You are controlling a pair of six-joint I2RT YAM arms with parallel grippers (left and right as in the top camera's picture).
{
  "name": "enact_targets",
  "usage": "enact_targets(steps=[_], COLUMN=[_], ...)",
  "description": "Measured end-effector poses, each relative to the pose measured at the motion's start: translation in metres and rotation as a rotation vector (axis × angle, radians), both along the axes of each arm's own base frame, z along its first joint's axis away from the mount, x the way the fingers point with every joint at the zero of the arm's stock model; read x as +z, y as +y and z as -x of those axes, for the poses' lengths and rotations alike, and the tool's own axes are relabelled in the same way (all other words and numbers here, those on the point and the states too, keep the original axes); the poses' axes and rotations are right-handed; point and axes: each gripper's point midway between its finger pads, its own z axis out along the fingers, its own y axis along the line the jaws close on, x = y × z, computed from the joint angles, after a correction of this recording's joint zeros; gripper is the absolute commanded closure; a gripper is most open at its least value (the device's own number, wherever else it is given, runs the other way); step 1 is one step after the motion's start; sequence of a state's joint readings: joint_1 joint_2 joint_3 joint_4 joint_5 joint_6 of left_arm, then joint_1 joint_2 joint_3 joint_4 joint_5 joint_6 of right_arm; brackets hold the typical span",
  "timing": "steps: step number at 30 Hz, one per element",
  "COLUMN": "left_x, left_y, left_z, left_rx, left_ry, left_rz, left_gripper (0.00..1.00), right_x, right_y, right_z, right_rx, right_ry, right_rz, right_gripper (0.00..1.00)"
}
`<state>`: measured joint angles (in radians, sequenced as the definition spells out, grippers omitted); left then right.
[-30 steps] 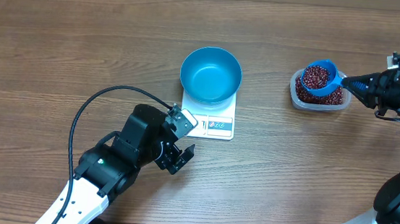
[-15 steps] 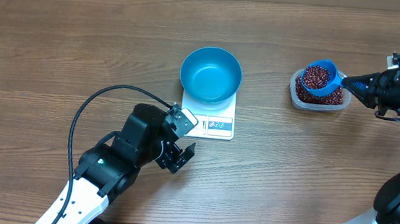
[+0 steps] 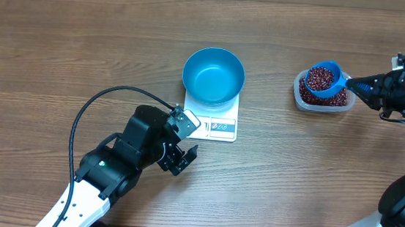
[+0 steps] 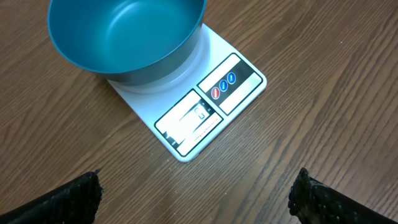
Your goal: Scoop item into bowl and weigh 150g on scale
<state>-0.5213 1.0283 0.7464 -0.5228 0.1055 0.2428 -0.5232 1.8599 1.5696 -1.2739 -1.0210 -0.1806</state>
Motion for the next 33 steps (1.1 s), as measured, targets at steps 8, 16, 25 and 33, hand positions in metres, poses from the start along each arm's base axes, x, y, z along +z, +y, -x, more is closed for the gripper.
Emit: enact_targets(steps=[8,16,25,33], left_x=[0.000,0.000,0.000,0.000], left_y=[0.000,0.000,0.000,0.000], left_z=[0.000,0.000,0.000,0.000], left_rx=[0.000,0.000,0.000,0.000], left_ry=[0.000,0.000,0.000,0.000], left_rz=[0.000,0.000,0.000,0.000], left_gripper=[0.00,0.00,0.00,0.00], right_x=[0.007,0.017,0.069,0.070], right_y=[0.004,0.037,0.104,0.162], right_z=[-0.002,-0.003,-0.023,-0.020], right_rx=[0.003,0.084,0.249,0.361], right_ry=[-0.023,-0.021,-0.134,-0.113], right_rz=[-0.042,-0.074,-0.016,0.075], right_gripper=[0.96,0.96,0.96,0.96])
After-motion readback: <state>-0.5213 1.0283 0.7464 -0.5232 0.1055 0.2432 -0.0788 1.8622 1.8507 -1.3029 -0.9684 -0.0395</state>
